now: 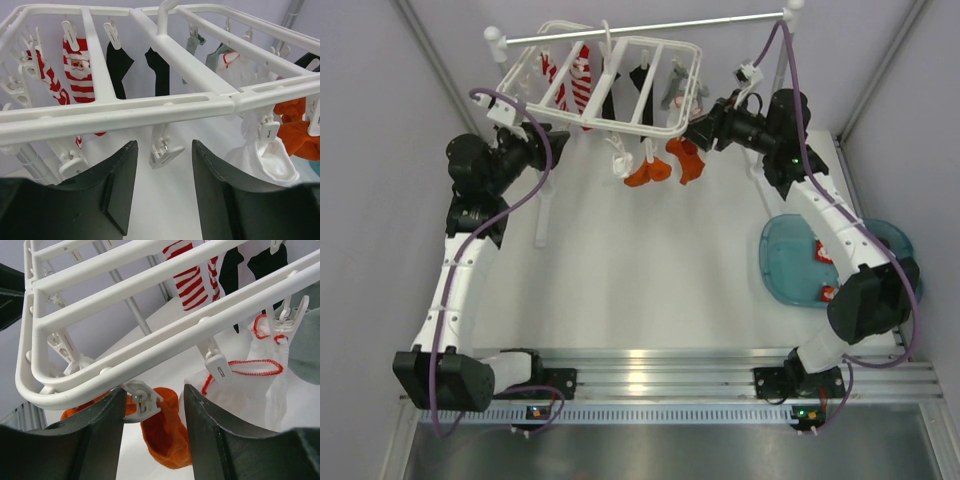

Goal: Clip the socks to the hanger
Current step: Open the clamp at the hanger.

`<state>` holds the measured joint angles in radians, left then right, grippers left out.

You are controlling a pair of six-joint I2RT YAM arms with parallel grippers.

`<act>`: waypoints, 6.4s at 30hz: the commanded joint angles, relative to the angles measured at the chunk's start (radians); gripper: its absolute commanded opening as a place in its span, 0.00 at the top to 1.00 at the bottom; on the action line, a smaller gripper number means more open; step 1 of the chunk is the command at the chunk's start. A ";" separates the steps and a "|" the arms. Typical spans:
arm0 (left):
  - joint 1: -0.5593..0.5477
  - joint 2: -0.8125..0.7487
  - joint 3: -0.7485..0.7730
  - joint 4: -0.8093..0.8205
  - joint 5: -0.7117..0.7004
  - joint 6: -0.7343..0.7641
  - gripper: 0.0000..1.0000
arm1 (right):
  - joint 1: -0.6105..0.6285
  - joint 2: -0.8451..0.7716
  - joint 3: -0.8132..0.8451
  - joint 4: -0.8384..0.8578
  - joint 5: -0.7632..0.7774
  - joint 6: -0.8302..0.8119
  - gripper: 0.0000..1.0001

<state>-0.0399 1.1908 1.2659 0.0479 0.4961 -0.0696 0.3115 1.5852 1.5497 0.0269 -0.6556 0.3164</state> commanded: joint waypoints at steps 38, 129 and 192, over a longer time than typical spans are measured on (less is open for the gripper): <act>-0.251 0.018 0.075 -0.079 -0.298 -0.394 1.00 | 0.247 -0.231 0.029 -0.280 0.088 -0.478 0.56; -0.193 0.021 -0.008 0.262 0.188 -0.256 0.98 | 0.299 0.222 0.239 0.156 -0.150 -0.049 1.00; -0.195 0.072 -0.022 0.317 0.176 -0.378 1.00 | 0.279 0.262 0.257 0.308 -0.251 0.126 0.80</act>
<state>-0.2333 1.2488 1.2232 0.3550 0.6628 -0.4149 0.5861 1.8622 1.7504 0.3740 -0.9604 0.5282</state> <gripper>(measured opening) 0.028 0.184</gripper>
